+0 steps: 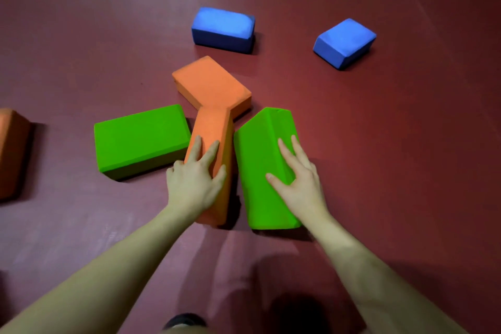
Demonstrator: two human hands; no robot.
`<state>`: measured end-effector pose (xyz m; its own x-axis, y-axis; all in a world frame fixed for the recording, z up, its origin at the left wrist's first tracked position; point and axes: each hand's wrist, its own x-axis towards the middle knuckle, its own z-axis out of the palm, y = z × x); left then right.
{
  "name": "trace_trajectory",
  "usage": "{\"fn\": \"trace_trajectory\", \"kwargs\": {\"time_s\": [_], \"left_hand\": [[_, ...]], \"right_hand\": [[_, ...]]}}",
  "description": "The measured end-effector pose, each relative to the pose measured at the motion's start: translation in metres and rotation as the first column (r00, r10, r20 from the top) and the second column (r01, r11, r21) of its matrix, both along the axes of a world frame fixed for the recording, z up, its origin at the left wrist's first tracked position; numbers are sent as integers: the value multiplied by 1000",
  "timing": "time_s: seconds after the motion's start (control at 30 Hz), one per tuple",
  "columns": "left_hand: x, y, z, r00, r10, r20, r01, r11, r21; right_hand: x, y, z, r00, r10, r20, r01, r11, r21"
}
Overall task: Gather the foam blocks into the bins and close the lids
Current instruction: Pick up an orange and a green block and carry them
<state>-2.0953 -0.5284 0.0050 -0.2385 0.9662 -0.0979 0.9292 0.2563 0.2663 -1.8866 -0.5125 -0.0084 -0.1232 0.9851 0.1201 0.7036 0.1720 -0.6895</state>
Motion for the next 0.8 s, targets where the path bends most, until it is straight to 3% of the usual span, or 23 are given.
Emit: {"fn": "trace_trajectory", "kwargs": {"time_s": [0.33,0.6,0.8], "left_hand": [[-41,30,190,992,106,62,-103,994,-45],[-75,3,377,964,238,120,-220,964,-148],[-89,-46,500,940,317,127,-300,944,-137]], "right_hand": [[-44,51,190,989,119,83,-116,992,-42],[-92,43,394,945,257,204,-225,960,-167],[-127,21,521,900,338,276,-289,935,-205]]}}
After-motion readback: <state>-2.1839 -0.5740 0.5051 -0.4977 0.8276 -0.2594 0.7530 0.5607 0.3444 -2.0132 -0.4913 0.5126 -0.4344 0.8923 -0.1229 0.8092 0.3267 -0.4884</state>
